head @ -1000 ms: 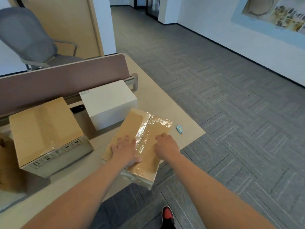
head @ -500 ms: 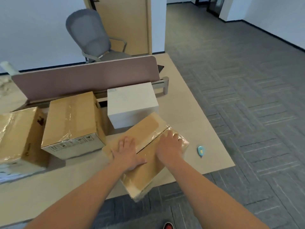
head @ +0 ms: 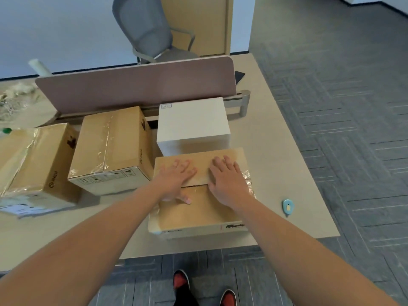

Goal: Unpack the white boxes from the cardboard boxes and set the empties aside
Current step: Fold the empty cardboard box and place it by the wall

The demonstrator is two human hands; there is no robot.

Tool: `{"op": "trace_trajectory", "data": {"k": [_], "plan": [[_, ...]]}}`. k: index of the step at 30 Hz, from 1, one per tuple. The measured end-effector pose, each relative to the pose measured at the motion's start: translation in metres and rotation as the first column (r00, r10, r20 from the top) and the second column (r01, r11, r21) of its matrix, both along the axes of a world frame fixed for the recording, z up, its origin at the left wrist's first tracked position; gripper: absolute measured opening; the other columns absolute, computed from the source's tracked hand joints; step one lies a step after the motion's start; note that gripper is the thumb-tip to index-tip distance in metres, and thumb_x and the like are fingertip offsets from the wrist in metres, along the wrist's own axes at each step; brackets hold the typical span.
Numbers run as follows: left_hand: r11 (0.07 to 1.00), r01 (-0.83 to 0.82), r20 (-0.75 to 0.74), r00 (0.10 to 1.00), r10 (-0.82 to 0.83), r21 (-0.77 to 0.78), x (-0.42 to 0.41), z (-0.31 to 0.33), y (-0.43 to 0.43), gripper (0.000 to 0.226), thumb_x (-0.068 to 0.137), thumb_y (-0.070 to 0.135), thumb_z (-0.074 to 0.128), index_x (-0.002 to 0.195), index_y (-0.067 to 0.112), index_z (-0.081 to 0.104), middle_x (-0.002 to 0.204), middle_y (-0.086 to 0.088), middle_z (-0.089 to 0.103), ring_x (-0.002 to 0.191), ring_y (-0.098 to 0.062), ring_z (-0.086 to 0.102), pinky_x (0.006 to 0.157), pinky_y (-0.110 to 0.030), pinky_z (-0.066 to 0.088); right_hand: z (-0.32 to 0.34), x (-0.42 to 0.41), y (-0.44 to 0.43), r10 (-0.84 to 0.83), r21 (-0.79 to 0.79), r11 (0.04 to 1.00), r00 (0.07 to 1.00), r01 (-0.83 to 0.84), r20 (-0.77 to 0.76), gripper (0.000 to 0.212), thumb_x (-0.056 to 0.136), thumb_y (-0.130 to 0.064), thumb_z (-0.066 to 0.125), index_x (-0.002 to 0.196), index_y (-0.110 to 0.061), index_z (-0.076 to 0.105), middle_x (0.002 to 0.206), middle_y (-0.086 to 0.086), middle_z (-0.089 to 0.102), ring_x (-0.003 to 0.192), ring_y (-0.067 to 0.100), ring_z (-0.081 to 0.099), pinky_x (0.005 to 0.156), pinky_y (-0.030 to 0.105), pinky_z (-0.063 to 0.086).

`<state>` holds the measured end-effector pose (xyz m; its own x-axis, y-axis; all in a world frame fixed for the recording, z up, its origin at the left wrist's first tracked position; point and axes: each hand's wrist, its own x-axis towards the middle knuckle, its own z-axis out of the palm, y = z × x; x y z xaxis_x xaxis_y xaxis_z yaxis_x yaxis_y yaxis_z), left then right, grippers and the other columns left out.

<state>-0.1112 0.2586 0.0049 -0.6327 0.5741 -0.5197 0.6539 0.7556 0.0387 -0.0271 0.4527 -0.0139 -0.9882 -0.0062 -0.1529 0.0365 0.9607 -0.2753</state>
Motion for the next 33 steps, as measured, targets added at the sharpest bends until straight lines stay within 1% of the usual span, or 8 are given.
{"op": "trace_trajectory", "data": {"k": [2,5,7,10,13,16,21,33], "plan": [[0.999,-0.026,0.051,0.998,0.024,0.032,-0.007,0.001,0.002,0.108,0.079,0.059,0.068,0.156,0.037,-0.005,0.162,0.004,-0.023,0.149,-0.027,-0.018,0.118,-0.057,-0.001,-0.006,-0.005,-0.006,0.0,0.015,1.0,1.0,0.0,0.024,0.062,0.102,-0.049,0.03,0.157,-0.021,0.022,0.167,-0.001,0.005,0.153,0.029,-0.001,0.123,0.05,0.002],[0.96,-0.211,0.05,0.977,0.206,0.182,-0.004,-0.004,0.004,0.08,0.091,0.049,0.052,0.157,0.033,0.01,0.165,-0.005,-0.01,0.151,-0.025,-0.011,0.12,-0.048,-0.002,-0.015,-0.005,-0.016,-0.048,0.06,0.997,0.998,0.045,0.04,0.067,0.101,-0.055,0.023,0.159,-0.024,0.014,0.168,-0.002,-0.001,0.153,0.03,-0.006,0.122,0.053,-0.005],[0.897,-0.336,-0.019,0.934,0.356,0.288,0.006,-0.016,0.005,0.066,0.098,0.048,0.034,0.156,0.024,0.015,0.165,-0.011,-0.002,0.151,-0.026,-0.008,0.122,-0.044,-0.001,-0.022,-0.002,-0.022,-0.071,0.084,0.994,0.997,0.071,0.003,0.069,0.099,-0.057,0.021,0.159,-0.025,0.014,0.168,-0.001,0.0,0.153,0.03,-0.005,0.121,0.054,-0.006],[0.882,-0.338,-0.191,0.891,0.412,0.327,0.022,-0.037,0.01,0.074,0.094,0.06,0.013,0.157,0.021,0.011,0.165,-0.012,-0.003,0.151,-0.029,-0.009,0.122,-0.045,-0.001,-0.03,-0.002,-0.023,-0.091,0.082,0.992,0.994,0.095,-0.052,0.072,0.096,-0.059,0.023,0.159,-0.025,0.021,0.167,0.0,0.009,0.154,0.03,0.002,0.121,0.055,-0.002],[0.869,-0.324,-0.264,0.861,0.434,0.373,0.025,-0.05,0.013,0.074,0.093,0.062,0.02,0.157,0.027,0.01,0.165,-0.011,-0.004,0.151,-0.03,-0.01,0.122,-0.047,-0.002,-0.035,-0.003,-0.022,-0.073,0.119,0.99,0.996,0.079,-0.053,0.075,0.094,-0.062,0.026,0.159,-0.025,0.019,0.168,0.001,0.007,0.154,0.03,0.0,0.122,0.056,0.002],[0.861,-0.319,-0.279,0.851,0.444,0.396,0.024,-0.06,0.013,0.072,0.094,0.06,0.027,0.157,0.029,0.008,0.165,-0.01,-0.007,0.151,-0.029,-0.013,0.122,-0.049,0.0,-0.039,-0.001,-0.021,-0.065,0.136,0.988,0.997,0.07,-0.043,0.079,0.094,-0.065,0.025,0.16,-0.026,0.008,0.168,0.001,-0.005,0.154,0.028,-0.01,0.122,0.056,0.001],[0.86,-0.303,-0.284,0.854,0.437,0.411,0.018,-0.067,0.012,0.072,0.095,0.06,0.029,0.157,0.03,0.007,0.165,-0.011,-0.006,0.151,-0.029,-0.014,0.122,-0.049,0.0,-0.039,-0.004,-0.023,-0.077,0.142,0.987,0.997,0.079,-0.022,0.081,0.093,-0.067,0.024,0.16,-0.027,0.002,0.167,-0.001,-0.012,0.152,0.026,-0.018,0.122,0.055,-0.003],[0.891,-0.299,-0.229,0.893,0.387,0.342,0.018,-0.048,0.008,0.072,0.096,0.063,0.02,0.158,0.029,0.003,0.164,-0.01,-0.014,0.15,-0.029,-0.018,0.122,-0.048,-0.006,-0.025,0.001,-0.031,-0.127,0.12,0.985,0.992,0.124,0.018,0.081,0.092,-0.07,0.016,0.16,-0.029,0.0,0.167,-0.003,-0.014,0.152,0.024,-0.019,0.122,0.053,-0.009]]}}
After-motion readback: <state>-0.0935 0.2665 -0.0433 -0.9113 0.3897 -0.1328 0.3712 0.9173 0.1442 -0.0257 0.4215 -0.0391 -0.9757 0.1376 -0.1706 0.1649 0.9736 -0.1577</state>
